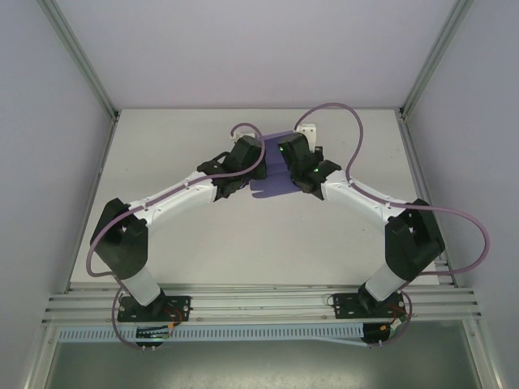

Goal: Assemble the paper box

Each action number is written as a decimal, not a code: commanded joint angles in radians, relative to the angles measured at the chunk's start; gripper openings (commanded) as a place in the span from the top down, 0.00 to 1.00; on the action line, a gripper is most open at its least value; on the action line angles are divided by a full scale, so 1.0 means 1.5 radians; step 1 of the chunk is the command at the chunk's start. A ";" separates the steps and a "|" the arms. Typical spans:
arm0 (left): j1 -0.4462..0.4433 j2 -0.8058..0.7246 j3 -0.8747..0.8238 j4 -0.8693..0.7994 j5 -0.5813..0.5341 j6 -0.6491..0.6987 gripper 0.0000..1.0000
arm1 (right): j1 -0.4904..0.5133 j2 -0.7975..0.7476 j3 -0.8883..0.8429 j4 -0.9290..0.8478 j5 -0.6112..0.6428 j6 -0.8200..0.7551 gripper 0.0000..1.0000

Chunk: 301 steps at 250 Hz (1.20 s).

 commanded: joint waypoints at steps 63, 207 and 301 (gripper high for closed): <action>0.006 -0.016 0.015 -0.078 -0.059 -0.023 1.00 | -0.066 -0.081 -0.104 0.173 -0.041 -0.084 0.71; 0.006 -0.022 0.006 -0.050 -0.068 -0.007 1.00 | -0.088 -0.337 -0.219 0.142 -0.471 -0.235 0.01; 0.010 -0.014 -0.031 -0.015 0.132 0.268 1.00 | -0.118 -0.408 -0.233 0.009 -0.273 -0.089 0.01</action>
